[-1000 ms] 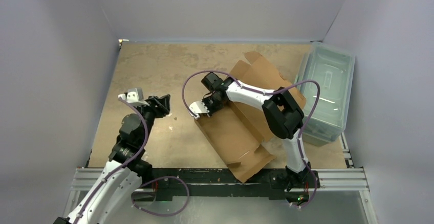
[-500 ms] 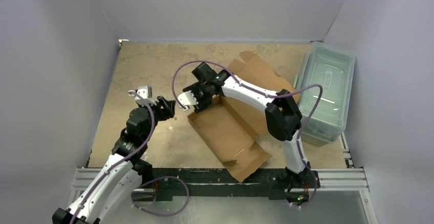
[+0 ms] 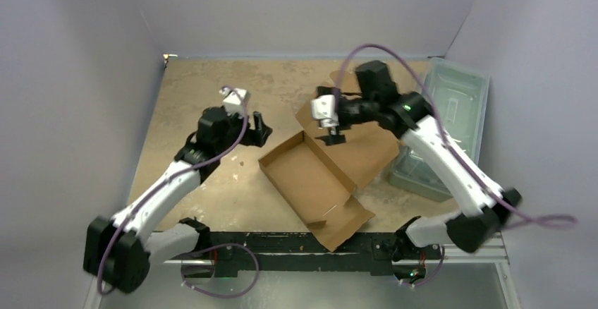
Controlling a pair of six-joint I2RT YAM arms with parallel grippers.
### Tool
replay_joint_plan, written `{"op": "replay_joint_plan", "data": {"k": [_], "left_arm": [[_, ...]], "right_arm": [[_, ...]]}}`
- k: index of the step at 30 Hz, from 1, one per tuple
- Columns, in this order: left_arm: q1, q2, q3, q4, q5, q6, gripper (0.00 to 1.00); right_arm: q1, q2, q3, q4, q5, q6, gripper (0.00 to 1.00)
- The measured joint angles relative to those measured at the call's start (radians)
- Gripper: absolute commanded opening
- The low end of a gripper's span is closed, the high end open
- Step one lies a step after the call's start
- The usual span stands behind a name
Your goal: Fold the paper box
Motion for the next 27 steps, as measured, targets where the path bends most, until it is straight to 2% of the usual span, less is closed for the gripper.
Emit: {"op": "replay_joint_plan", "data": {"k": [2, 5, 8, 12, 16, 18, 21, 23, 27], "left_arm": [[-0.018, 0.151, 0.082, -0.003, 0.024, 0.047, 0.73], [-0.095, 0.312, 0.164, -0.033, 0.013, 0.129, 0.67], [-0.168, 0.439, 0.23, -0.067, 0.0, 0.202, 0.6], [-0.194, 0.582, 0.309, -0.109, -0.013, 0.26, 0.55], [-0.204, 0.684, 0.355, -0.127, -0.046, 0.288, 0.46], [-0.216, 0.732, 0.375, -0.135, -0.069, 0.306, 0.35], [-0.229, 0.789, 0.398, -0.141, -0.104, 0.314, 0.09], [-0.233, 0.818, 0.403, -0.141, -0.123, 0.317, 0.0], [-0.237, 0.811, 0.395, -0.13, -0.157, 0.298, 0.0]], "right_arm": [[-0.063, -0.138, -0.094, 0.026, -0.11, 0.047, 0.99], [-0.19, -0.362, -0.325, 0.126, -0.266, 0.145, 0.99], [-0.304, -0.503, -0.52, 0.23, -0.387, 0.257, 0.99], [-0.385, -0.529, -0.628, 0.333, -0.481, 0.353, 0.99], [-0.406, -0.507, -0.661, 0.388, -0.522, 0.399, 0.99], [-0.409, -0.508, -0.661, 0.408, -0.538, 0.41, 0.99], [-0.411, -0.512, -0.661, 0.426, -0.555, 0.413, 0.99], [-0.415, -0.512, -0.662, 0.431, -0.565, 0.414, 0.99], [-0.419, -0.512, -0.662, 0.434, -0.571, 0.411, 0.99]]}}
